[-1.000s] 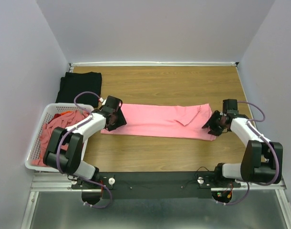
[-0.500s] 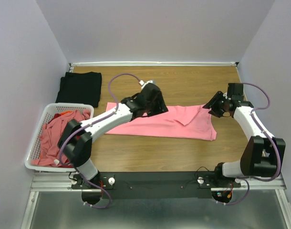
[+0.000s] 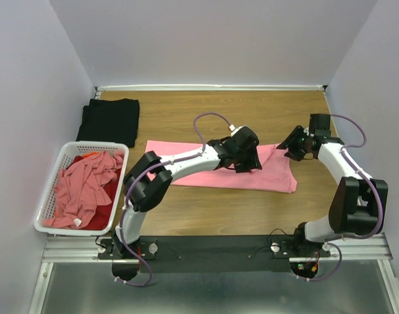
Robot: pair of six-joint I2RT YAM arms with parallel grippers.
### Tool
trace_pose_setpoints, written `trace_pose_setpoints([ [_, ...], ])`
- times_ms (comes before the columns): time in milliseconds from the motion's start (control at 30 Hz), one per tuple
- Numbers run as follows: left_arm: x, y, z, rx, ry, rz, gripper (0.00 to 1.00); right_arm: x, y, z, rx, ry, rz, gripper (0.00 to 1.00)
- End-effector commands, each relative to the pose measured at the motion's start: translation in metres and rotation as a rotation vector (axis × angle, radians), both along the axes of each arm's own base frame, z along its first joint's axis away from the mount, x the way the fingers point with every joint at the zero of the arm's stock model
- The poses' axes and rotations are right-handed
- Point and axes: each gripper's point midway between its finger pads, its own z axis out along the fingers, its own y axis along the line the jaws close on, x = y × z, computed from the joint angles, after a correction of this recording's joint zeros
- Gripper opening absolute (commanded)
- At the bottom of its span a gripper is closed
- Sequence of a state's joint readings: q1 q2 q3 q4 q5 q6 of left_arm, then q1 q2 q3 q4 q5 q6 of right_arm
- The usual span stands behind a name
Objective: Fold and stack the t-shirts
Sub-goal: Fold the tshirt
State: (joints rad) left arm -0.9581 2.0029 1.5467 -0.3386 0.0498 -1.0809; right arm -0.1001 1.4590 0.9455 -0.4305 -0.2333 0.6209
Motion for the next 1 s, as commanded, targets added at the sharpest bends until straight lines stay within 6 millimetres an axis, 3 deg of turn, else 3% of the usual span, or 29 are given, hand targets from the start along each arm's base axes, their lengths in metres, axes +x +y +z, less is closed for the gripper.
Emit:
trace_pose_setpoints([
  [0, 0.0, -0.012, -0.009, -0.018, 0.044, 0.0, 0.56, 0.016, -0.004, 0.008, -0.006, -0.041, -0.004, 0.54],
  [433, 0.007, -0.014, -0.048, 0.05, 0.086, 0.039, 0.54, 0.024, -0.002, 0.005, 0.011, -0.036, 0.001, 0.54],
  [967, 0.035, -0.011, -0.049, 0.026, 0.065, 0.114, 0.48, 0.032, -0.003, -0.005, 0.014, -0.016, -0.001, 0.54],
])
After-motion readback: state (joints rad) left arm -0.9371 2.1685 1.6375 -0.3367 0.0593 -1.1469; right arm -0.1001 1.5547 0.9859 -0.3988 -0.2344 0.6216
